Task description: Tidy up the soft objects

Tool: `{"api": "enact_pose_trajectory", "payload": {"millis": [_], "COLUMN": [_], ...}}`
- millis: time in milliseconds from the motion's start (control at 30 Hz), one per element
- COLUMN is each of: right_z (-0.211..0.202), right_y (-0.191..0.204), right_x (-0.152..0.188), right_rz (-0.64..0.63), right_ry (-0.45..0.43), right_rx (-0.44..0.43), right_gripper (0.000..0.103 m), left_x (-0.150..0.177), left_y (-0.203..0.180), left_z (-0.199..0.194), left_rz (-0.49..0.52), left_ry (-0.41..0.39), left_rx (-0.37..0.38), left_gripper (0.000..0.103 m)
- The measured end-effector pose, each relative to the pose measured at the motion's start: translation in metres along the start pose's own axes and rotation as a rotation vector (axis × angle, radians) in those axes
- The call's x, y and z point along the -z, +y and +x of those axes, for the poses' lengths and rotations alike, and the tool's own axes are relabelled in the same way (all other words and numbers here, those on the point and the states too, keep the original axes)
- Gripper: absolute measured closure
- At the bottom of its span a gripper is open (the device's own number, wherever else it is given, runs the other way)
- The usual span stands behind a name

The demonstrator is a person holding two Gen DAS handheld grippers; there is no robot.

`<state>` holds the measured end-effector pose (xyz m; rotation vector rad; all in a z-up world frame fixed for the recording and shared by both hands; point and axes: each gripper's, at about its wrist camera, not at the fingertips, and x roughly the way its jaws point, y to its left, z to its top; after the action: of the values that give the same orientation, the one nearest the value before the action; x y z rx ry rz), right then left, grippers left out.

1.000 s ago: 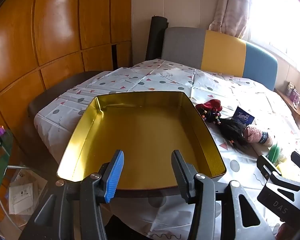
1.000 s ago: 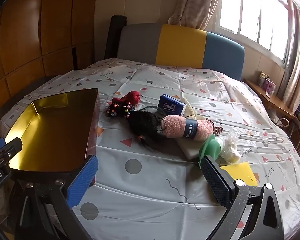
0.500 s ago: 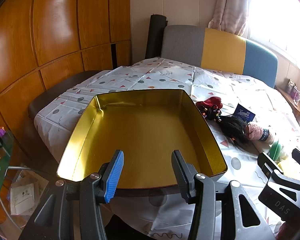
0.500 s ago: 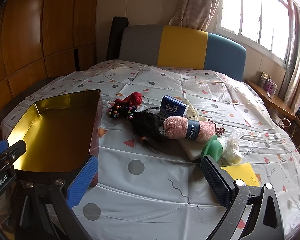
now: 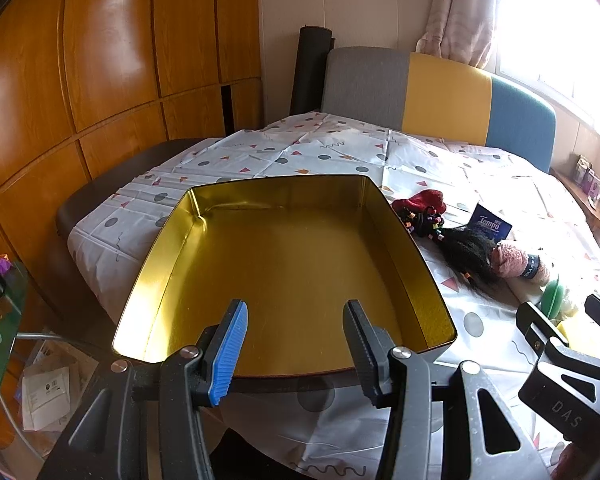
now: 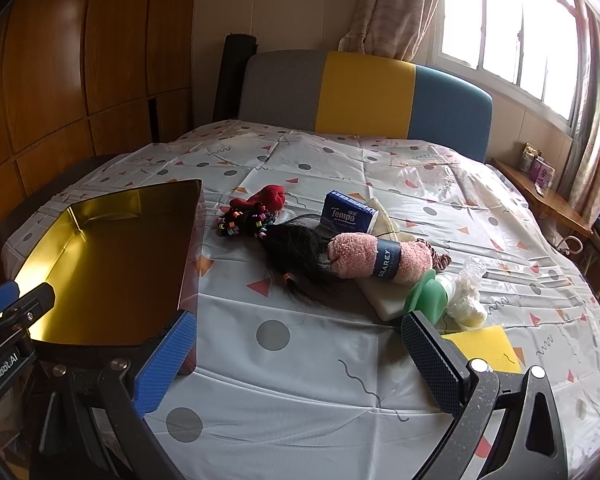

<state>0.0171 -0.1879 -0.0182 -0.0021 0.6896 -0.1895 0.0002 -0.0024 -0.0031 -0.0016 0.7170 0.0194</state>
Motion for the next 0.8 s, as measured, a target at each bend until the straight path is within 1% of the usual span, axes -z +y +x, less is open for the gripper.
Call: {"api": "enact_pose_trajectory", "payload": {"millis": [800], "right_z": [0.0015], "right_y": [0.0005], "right_x": [0.0005], "right_rz": [0.008], "right_ry": [0.001], "right_rx": [-0.002], "right_gripper": [0.000], "left_x": [0.0009], "left_y": [-0.0004], "left_z": [0.0010], "left_rz": [0.005], "left_ry": [0.008], "left_rx": [-0.001], "left_gripper": [0.053]}}
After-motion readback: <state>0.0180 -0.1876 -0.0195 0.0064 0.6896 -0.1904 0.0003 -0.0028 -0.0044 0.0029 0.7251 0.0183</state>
